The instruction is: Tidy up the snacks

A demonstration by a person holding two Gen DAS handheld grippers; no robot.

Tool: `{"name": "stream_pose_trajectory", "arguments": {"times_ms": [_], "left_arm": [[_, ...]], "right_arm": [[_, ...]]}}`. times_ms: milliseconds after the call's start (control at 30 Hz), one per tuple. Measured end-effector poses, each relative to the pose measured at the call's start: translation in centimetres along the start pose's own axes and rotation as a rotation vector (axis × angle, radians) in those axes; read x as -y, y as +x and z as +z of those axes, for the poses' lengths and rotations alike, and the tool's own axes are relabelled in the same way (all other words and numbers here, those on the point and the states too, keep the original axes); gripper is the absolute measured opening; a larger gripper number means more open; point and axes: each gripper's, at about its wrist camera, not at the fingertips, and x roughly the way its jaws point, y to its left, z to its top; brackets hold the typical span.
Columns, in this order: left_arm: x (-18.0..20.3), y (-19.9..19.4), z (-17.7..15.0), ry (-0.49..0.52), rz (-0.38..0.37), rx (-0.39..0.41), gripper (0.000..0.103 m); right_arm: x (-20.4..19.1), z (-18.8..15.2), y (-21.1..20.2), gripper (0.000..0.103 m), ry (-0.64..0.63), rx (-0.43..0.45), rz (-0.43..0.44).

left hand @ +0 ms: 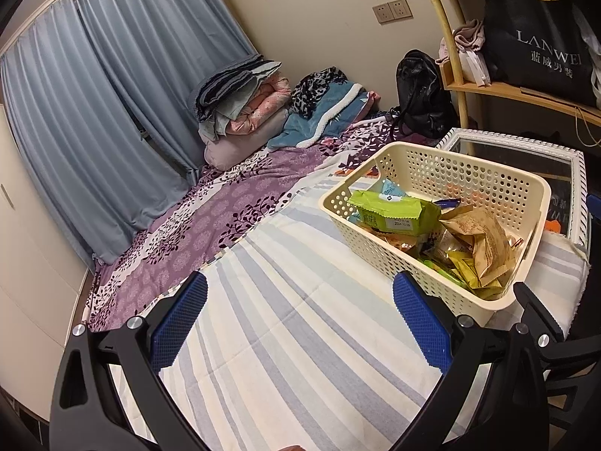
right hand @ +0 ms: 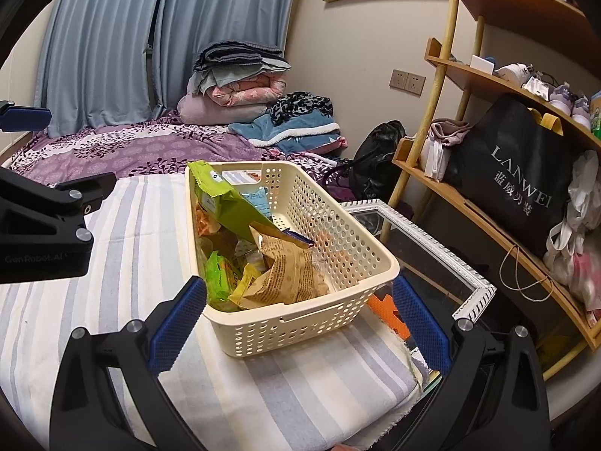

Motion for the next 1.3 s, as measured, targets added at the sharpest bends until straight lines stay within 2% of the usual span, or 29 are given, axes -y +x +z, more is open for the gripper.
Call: {"name": "stream_pose_trajectory", "arguments": {"times_ms": [667, 1300], "left_arm": [[0.7, 0.1, 0.0, 0.032, -0.005, -0.005, 0.101], [1.4, -0.4, -0.2, 0.065, 0.0, 0.023, 0.101]], "right_arm": [[0.5, -0.6, 0.6, 0.098, 0.016, -0.014, 0.002], [0.6, -0.6, 0.6, 0.098, 0.016, -0.015, 0.001]]}}
